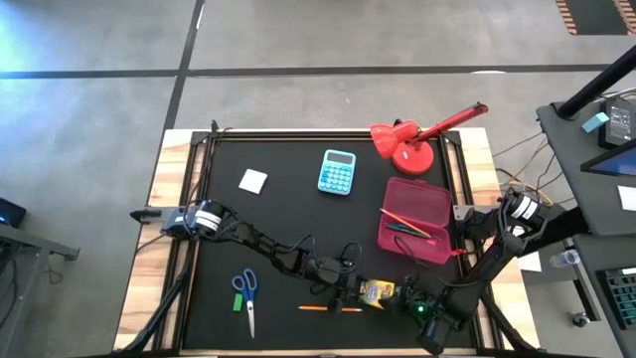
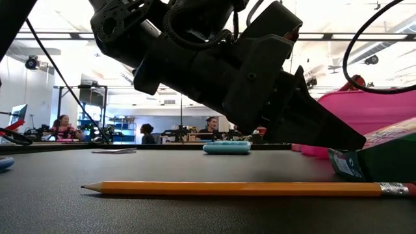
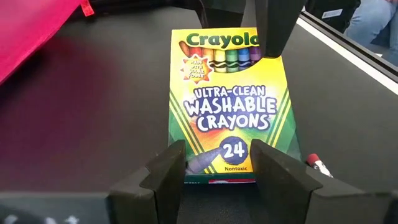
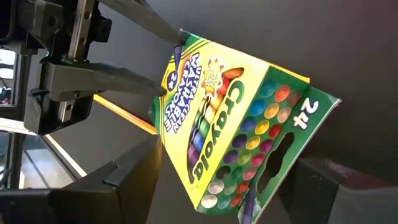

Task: Pack school essentials
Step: Put the crayon box into the red supply box

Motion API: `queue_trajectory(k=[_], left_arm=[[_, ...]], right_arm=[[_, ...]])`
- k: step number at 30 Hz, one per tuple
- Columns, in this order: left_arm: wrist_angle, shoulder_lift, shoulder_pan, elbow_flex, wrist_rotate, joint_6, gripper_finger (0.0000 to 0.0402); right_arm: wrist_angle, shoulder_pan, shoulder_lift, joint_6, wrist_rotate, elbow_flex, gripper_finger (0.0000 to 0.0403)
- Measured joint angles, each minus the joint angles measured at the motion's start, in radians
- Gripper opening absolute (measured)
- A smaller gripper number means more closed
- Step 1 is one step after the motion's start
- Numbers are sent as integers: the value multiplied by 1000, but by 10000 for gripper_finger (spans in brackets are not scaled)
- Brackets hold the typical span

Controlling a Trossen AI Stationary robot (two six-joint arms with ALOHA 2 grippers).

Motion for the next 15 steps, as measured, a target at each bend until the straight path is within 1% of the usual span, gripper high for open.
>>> queue_trajectory(k=[15], left_arm=[[2, 0, 0, 3, 0, 0, 166]], right_arm=[[2, 0, 0, 18, 0, 0, 269]])
